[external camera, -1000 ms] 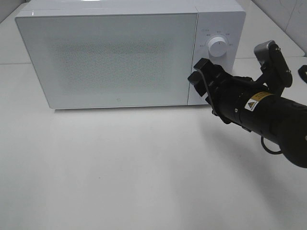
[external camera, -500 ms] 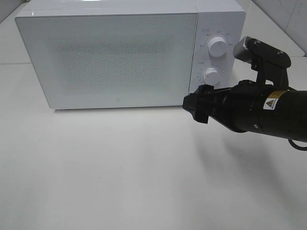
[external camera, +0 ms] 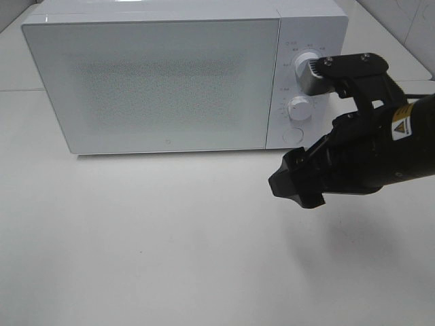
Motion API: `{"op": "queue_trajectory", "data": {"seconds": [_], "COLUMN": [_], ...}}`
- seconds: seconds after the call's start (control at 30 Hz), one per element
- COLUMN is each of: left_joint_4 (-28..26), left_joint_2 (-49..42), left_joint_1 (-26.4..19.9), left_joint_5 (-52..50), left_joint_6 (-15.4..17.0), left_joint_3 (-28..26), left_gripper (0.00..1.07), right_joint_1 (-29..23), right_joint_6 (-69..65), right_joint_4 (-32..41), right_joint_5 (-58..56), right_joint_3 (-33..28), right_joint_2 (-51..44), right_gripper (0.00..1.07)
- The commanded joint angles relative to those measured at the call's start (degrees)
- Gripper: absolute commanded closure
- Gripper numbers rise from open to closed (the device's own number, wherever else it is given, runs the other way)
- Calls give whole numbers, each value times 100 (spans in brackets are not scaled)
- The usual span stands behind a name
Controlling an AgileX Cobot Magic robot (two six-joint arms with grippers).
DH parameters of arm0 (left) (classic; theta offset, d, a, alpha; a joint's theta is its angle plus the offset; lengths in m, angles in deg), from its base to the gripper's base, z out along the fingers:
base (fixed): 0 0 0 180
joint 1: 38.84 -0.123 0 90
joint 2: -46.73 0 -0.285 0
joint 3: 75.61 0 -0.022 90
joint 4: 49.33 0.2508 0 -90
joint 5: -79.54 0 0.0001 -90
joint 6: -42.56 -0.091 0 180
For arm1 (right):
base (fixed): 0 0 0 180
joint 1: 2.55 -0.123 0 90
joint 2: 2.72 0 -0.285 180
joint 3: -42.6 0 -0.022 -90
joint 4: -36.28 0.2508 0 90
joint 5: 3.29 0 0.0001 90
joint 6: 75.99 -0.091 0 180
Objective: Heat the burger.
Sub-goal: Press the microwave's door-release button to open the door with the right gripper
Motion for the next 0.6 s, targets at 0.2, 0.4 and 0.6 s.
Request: {"op": "queue_trajectory", "data": {"seconds": [0.2,0.4,0.6], "left_joint_4": [-11,-11,-11], "left_joint_2": [29,29,29], "left_joint_1": [-11,-11,-11], "left_joint_5": [0,0,0], "left_joint_6": [34,34,34], "left_joint_3": [0,0,0], "left_gripper": [6,6,6], "right_joint_1": [17,17,17], "right_joint_6": [149,166,166], "right_joint_4": [-607,-613,-613], "right_joint_5": [-1524,-2040,-2532], "right_joint_3": [367,367,367], "right_joint_2": [-705,-1146,-1673], "right_gripper": [31,31,31]}}
